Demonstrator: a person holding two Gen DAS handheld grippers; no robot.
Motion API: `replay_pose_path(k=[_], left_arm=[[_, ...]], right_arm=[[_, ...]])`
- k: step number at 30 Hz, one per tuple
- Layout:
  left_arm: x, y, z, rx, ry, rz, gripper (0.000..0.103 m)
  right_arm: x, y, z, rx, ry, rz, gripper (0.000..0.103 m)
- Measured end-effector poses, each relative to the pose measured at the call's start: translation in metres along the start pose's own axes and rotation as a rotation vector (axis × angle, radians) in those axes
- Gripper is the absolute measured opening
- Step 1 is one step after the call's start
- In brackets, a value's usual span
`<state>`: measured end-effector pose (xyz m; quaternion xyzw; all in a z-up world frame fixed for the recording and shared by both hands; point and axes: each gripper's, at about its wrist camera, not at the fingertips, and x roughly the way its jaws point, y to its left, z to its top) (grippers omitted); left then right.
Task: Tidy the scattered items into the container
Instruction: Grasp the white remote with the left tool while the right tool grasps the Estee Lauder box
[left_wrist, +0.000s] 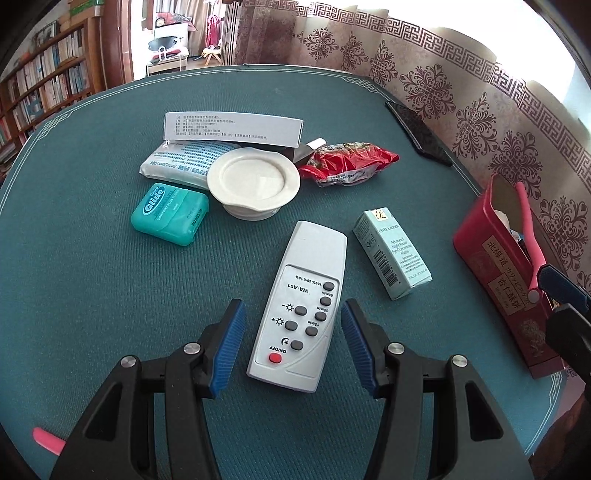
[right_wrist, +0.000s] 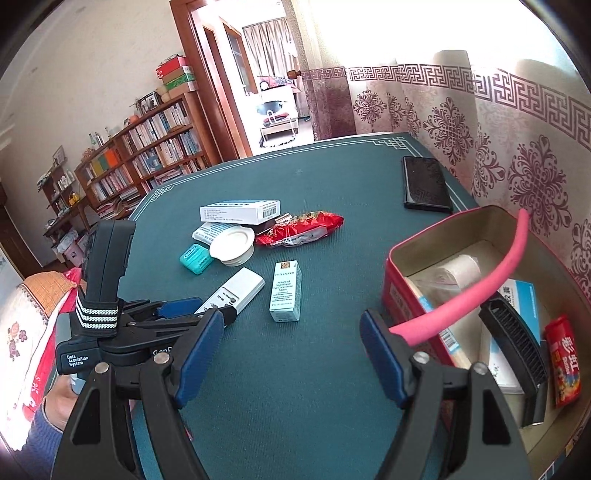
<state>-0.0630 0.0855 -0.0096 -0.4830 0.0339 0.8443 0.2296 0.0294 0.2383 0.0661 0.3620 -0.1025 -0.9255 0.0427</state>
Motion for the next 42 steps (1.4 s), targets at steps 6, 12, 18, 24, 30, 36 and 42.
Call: replay_pose_path(k=[6,12,18,24,30,36,42], left_arm=[[0.000,-0.003,-0.002,0.031,-0.028,0.028,0.054],[-0.013,0.006,-0.002,0.007,-0.064,0.056,0.043],[-0.034,0.024,0.000,-0.031,-0.115,0.086,0.043],[-0.043,0.039,0.002,-0.062,-0.134,0.104,0.043],[-0.044,0.044,-0.003,-0.061,-0.127,0.100,0.043],[-0.030,0.049,-0.005,-0.070,-0.077,0.085,0.043],[-0.018,0.051,-0.004,-0.067,-0.040,0.092,0.047]], right_arm=[[0.006,0.006,0.003,-0.012,0.004,0.013,0.079],[0.015,0.014,0.007,-0.028,0.009,0.032,0.079],[0.033,0.029,0.010,-0.062,0.029,0.056,0.080],[0.059,0.044,0.012,-0.114,0.054,0.032,0.080],[0.098,0.045,0.011,-0.137,0.117,-0.076,0.080],[0.119,0.033,0.009,-0.124,0.160,-0.129,0.079],[0.126,0.031,0.006,-0.141,0.170,-0.160,0.068]])
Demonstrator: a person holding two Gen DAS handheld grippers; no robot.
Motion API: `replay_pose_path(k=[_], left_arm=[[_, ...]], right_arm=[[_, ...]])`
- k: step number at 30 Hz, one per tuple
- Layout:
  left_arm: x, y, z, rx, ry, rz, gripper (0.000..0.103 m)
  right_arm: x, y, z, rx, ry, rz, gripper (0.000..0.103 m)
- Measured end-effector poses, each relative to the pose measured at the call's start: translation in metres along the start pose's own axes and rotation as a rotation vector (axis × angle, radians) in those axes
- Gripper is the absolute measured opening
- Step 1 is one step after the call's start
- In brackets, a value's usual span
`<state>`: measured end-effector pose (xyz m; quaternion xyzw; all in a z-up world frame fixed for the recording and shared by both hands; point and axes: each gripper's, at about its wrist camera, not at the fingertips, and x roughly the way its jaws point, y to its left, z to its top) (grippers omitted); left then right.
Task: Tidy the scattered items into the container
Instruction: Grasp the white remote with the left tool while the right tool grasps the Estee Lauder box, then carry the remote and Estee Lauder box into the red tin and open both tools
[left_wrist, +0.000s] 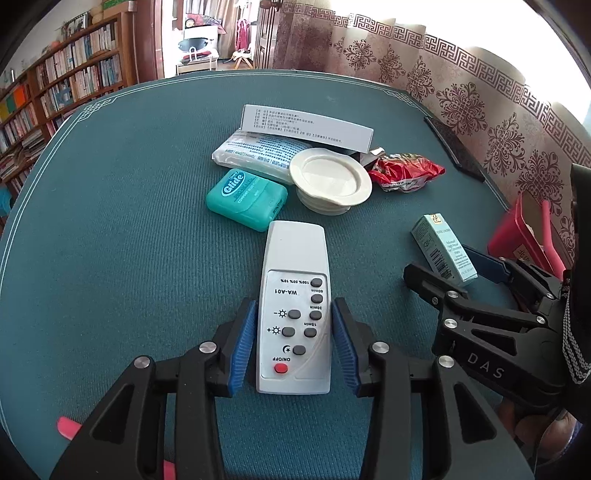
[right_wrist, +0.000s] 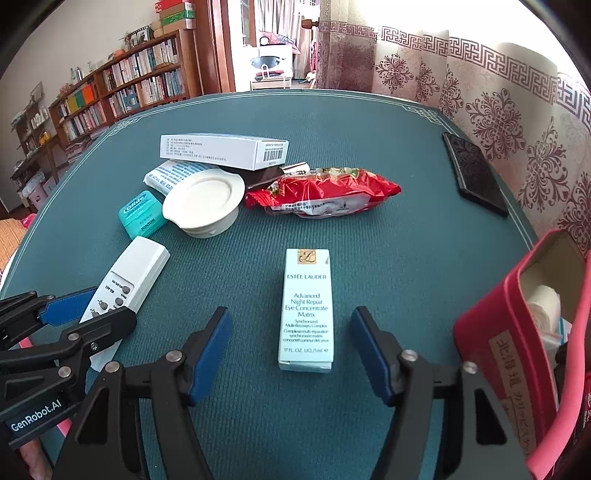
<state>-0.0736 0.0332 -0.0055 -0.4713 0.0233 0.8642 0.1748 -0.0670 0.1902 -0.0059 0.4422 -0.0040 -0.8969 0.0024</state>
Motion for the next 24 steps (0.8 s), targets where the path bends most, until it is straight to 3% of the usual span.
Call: replay_pose_path(k=[3,6,7,8,9,16,24], left_arm=[[0.002,0.000,0.003,-0.002,-0.001,0.001,0.056],[0.006,-0.005,0.006,0.026,-0.016,0.038,0.056],[0.007,-0.006,0.006,0.034,-0.021,0.048,0.056],[0.007,-0.007,0.005,0.037,-0.027,0.053,0.053],[0.006,-0.006,0.005,0.036,-0.031,0.056,0.042],[-0.014,0.001,0.005,-0.005,-0.074,0.033,0.042],[-0.038,-0.016,0.008,0.009,-0.132,0.007,0.042]], right_arm=[[-0.001,0.001,0.000,-0.010,-0.012,-0.014,0.052],[-0.003,0.002,0.000,-0.018,-0.021,-0.014,0.029],[-0.003,0.003,0.000,-0.021,-0.022,-0.007,0.027],[-0.004,0.003,-0.001,-0.020,-0.022,0.002,0.027],[-0.005,0.004,-0.002,-0.017,-0.022,0.014,0.027],[-0.030,0.009,-0.006,-0.011,-0.073,0.074,0.027],[-0.068,0.007,-0.009,-0.004,-0.145,0.114,0.027]])
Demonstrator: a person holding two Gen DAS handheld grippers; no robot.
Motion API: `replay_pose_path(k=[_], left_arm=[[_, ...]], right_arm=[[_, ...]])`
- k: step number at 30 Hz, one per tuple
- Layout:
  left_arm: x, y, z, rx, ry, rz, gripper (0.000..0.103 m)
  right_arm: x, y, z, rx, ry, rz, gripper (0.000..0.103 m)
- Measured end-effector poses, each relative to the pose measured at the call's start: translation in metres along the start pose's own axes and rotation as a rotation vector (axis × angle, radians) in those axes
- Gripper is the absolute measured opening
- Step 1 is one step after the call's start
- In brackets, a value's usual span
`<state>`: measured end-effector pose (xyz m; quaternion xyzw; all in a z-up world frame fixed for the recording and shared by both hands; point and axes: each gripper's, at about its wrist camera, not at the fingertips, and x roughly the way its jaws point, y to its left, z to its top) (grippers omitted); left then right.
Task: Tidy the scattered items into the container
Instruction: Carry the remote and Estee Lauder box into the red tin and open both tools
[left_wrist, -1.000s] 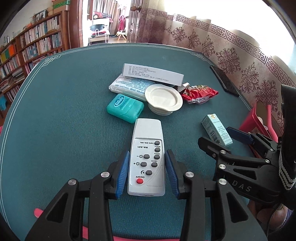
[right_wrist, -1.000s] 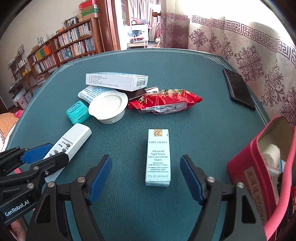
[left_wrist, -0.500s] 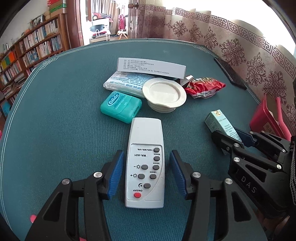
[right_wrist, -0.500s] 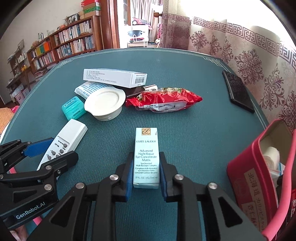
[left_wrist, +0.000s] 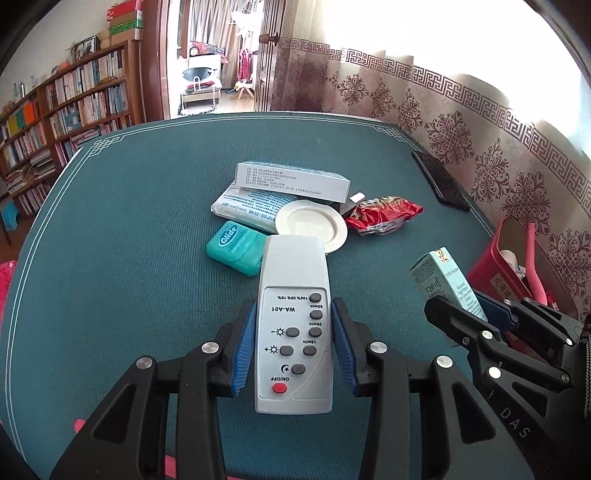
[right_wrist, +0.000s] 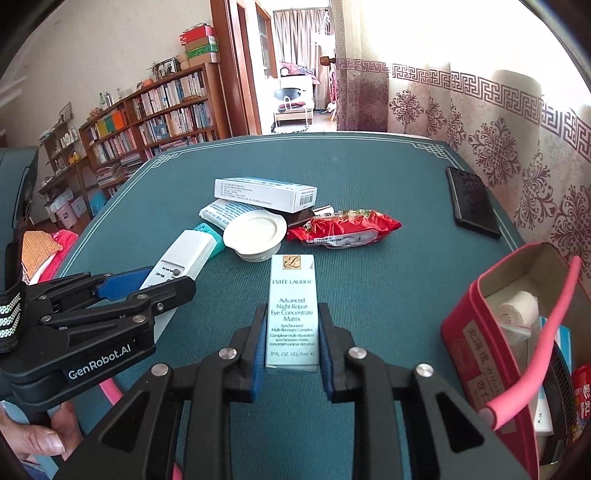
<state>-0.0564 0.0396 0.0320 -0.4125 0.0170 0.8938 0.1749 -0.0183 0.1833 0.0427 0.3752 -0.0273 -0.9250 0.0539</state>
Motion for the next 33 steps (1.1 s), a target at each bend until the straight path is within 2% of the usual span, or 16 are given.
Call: replay_pose_path(k=[7,15,26,33], left_arm=[[-0.018,-0.037,0.010,0.047,-0.050,-0.051,0.042],[-0.039,-0.086,0.016,0.121,-0.092,-0.141,0.042],[-0.045,-0.167,0.018,0.251,-0.102,-0.279,0.042],[-0.043,-0.209,0.019,0.315,-0.096,-0.333,0.042]], right_arm=[[-0.049,-0.013,0.001,0.021,-0.100,-0.015,0.027],[-0.090,-0.051,-0.006,0.094,-0.176,-0.098,0.027],[-0.130,-0.125,-0.036,0.211,-0.188,-0.277,0.027],[-0.142,-0.160,-0.054,0.273,-0.165,-0.329,0.027]])
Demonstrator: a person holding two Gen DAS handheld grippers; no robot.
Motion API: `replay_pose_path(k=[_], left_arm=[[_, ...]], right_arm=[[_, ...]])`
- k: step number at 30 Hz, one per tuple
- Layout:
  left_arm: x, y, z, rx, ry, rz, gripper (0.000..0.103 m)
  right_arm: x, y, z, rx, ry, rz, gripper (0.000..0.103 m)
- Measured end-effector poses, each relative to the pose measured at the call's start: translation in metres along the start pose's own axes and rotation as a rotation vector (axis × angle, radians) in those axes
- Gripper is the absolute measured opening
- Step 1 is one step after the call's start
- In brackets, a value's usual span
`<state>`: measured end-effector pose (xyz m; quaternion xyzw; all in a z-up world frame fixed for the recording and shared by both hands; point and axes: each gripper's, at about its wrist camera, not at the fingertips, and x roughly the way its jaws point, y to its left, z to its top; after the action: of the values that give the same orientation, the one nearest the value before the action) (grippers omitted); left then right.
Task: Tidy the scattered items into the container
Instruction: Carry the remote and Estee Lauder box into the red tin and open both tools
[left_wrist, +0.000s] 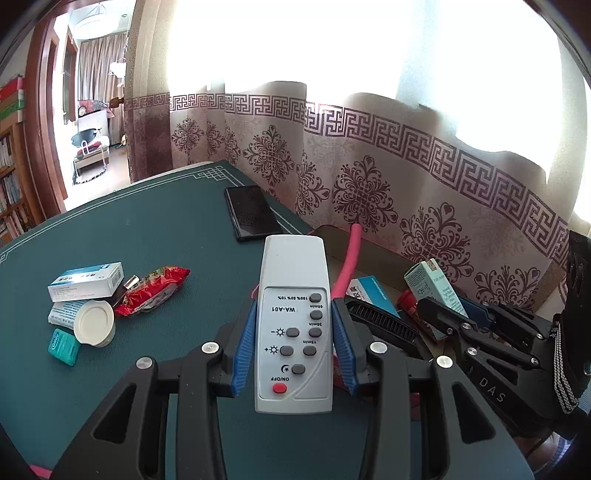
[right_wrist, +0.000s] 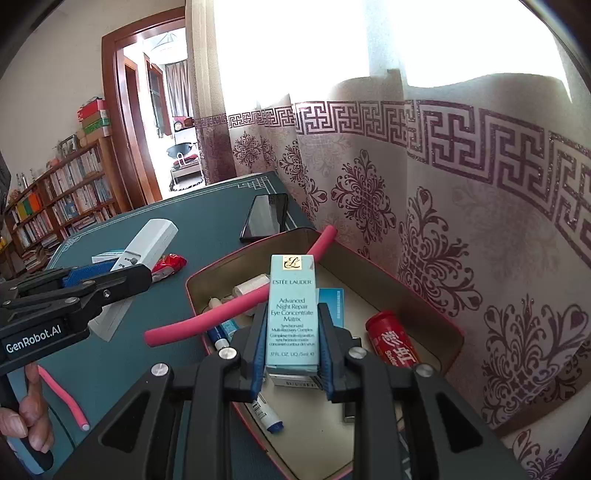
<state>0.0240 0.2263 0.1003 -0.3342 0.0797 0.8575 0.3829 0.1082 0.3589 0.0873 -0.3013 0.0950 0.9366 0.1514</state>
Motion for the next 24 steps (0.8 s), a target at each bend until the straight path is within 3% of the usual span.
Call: replay_pose_path(k=[13,15,17,24], left_arm=[[0.037,-0.050,0.009,0.071,0.059,-0.080,0.044],[0.044,-0.054,0.008,0.069,0.081,-0.083,0.053],[0.047,-0.055,0.007,0.061,0.090,-0.090,0.059],[0.046,-0.037,0.005,0.011,0.093,-0.073,0.060]], right_arm=[[0.005,-0.032,-0.011,0.070,0.050,-0.001,0.027],[0.006,-0.035,-0.012,0.081,0.054,-0.006,0.027],[0.006,-0.037,-0.013,0.087,0.053,-0.013,0.027],[0.006,-0.039,-0.013,0.109,0.056,-0.008,0.027]])
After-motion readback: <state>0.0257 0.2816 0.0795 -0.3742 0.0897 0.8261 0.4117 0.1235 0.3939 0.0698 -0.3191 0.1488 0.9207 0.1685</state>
